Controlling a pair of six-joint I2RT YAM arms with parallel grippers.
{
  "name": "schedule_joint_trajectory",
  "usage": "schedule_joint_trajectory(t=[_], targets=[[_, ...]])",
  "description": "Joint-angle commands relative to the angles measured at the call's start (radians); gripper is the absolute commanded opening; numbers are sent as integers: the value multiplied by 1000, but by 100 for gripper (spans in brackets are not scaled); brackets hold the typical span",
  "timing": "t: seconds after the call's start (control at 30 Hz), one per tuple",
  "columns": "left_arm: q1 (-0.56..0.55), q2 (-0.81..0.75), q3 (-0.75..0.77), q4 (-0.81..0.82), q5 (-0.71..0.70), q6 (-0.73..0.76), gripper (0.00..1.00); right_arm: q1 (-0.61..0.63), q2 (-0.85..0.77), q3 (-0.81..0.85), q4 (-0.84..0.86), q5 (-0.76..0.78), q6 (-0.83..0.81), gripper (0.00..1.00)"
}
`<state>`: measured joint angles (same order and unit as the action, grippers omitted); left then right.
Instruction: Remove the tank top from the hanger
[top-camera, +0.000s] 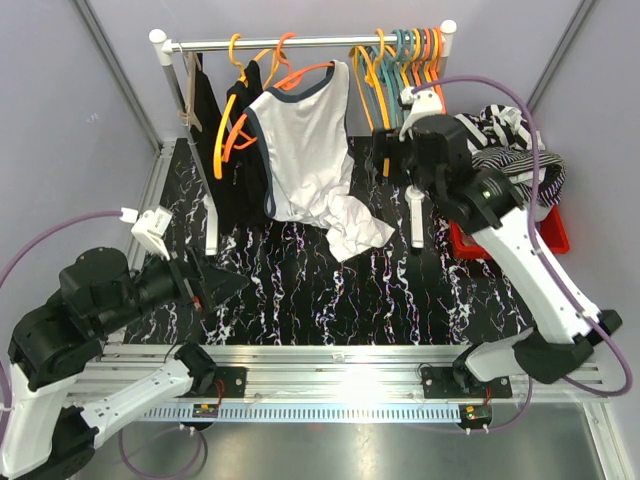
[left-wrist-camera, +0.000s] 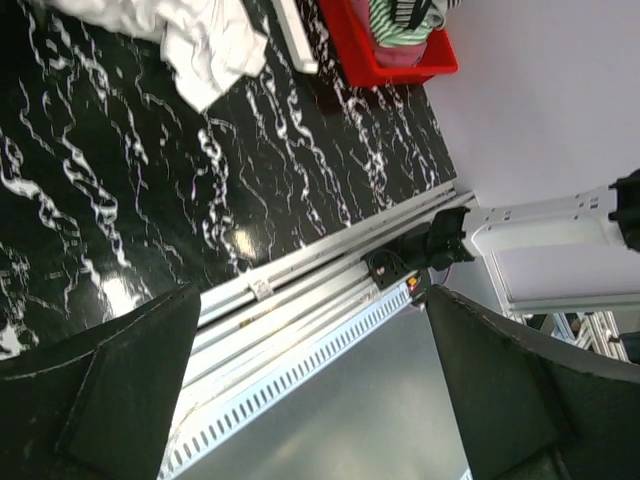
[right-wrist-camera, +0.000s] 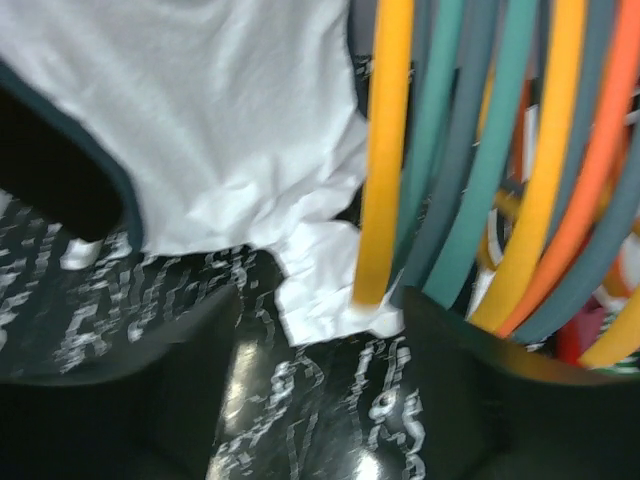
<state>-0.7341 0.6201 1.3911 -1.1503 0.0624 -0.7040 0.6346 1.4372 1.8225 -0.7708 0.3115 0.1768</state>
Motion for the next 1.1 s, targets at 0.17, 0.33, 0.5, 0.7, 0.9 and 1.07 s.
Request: schedule_joint_trajectory(t=[0.17,0.33,0.5,0.7,0.9,1.07], targets=[[-1,216,241,48,-142,210,99,111,-300,-253,-122,-204,211,100],[-1,439,496,3,-298,357,99,169,-445,-442,-153,-253,303,100],[33,770,848,-45,-414,558,99,254,-491,-632,-151,-310,394,100],[110,925,947,81,-423,656,99,272,-514,-727,-127,-351,429,100],[136,1009,984,190,-535,797,99,272,-529,-764,-142,-354,423,100],[148,1036,974,271,-558,879,99,272,-529,-787,-145,-357,425,100]])
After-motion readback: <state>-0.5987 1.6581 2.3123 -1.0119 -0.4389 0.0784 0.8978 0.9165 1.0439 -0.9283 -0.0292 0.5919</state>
